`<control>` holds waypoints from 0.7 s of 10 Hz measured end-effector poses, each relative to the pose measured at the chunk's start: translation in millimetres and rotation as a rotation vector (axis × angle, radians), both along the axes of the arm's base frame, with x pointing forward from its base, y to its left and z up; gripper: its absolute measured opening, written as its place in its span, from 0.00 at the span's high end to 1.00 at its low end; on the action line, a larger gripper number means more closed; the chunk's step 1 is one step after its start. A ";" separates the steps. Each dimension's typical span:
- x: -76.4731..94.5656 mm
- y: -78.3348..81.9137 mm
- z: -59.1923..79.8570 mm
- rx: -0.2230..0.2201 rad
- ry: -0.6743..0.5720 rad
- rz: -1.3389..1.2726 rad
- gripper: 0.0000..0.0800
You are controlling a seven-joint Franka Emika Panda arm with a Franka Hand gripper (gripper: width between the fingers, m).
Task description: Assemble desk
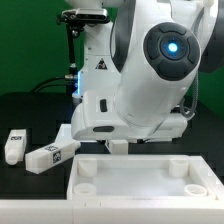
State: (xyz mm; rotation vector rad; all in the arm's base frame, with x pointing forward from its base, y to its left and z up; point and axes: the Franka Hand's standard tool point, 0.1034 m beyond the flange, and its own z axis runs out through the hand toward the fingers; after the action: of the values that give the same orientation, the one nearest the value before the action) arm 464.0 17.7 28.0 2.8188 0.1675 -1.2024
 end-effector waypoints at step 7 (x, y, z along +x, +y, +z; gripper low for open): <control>-15.5 -6.8 -15.3 -0.049 0.059 -0.046 0.30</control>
Offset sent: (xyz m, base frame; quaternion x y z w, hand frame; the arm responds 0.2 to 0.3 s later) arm -0.0126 -0.0013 -0.0087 -0.0129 -0.0454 0.0281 0.9985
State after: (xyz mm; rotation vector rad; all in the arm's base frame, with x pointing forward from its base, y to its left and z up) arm 448.5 10.9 12.7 2.7611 0.0755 -1.2823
